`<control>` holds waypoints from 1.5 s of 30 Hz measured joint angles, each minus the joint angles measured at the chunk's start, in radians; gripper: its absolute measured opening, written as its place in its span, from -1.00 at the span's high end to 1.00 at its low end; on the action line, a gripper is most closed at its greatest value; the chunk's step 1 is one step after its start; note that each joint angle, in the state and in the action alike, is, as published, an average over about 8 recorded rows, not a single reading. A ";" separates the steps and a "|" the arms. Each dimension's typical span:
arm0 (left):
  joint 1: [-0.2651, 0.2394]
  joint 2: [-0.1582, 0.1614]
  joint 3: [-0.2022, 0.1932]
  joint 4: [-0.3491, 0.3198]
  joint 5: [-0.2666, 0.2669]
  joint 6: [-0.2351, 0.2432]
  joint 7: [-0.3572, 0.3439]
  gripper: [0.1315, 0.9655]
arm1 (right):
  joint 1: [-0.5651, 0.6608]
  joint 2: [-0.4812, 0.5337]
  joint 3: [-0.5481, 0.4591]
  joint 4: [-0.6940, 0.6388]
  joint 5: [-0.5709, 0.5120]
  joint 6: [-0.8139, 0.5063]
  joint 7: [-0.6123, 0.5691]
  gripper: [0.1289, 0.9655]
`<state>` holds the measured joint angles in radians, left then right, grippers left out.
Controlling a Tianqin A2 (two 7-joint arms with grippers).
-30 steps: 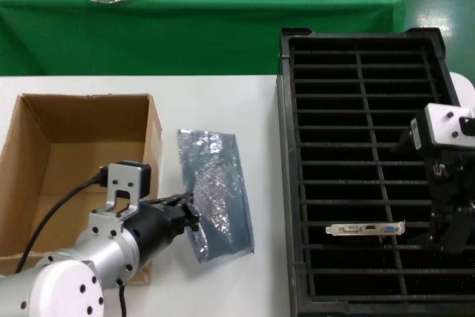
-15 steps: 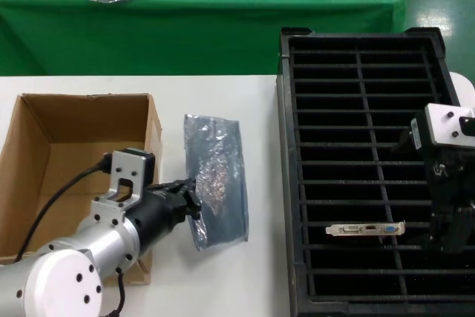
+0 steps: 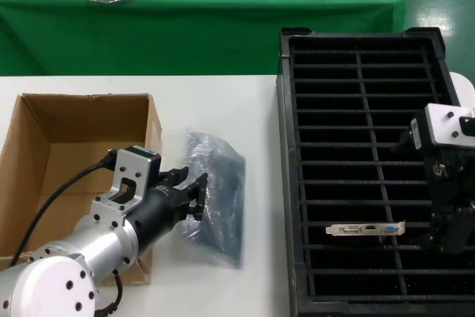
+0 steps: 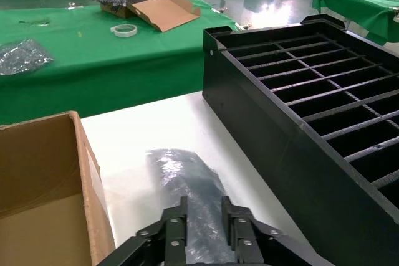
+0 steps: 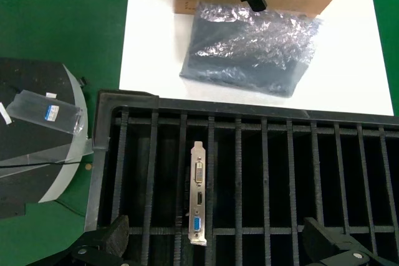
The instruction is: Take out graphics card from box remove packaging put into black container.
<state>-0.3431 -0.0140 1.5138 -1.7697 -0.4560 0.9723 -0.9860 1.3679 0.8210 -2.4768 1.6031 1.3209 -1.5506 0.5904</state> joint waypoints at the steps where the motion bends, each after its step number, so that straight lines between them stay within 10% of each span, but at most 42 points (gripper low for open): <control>1: 0.000 0.000 0.000 -0.001 0.000 0.000 0.001 0.72 | 0.000 0.000 0.000 0.000 0.000 0.000 0.000 -1.00; 22: 0.007 -0.005 0.001 0.002 -0.024 -0.017 0.019 -0.14 | -0.024 -0.009 0.015 0.000 0.008 0.027 -0.010 -1.00; 45: 0.102 -0.085 0.025 0.049 -0.399 -0.288 0.294 -0.91 | -0.406 -0.155 0.260 -0.001 0.142 0.459 -0.175 -1.00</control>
<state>-0.2410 -0.0989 1.5393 -1.7203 -0.8550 0.6841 -0.6924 0.9620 0.6664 -2.2166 1.6022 1.4630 -1.0914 0.4156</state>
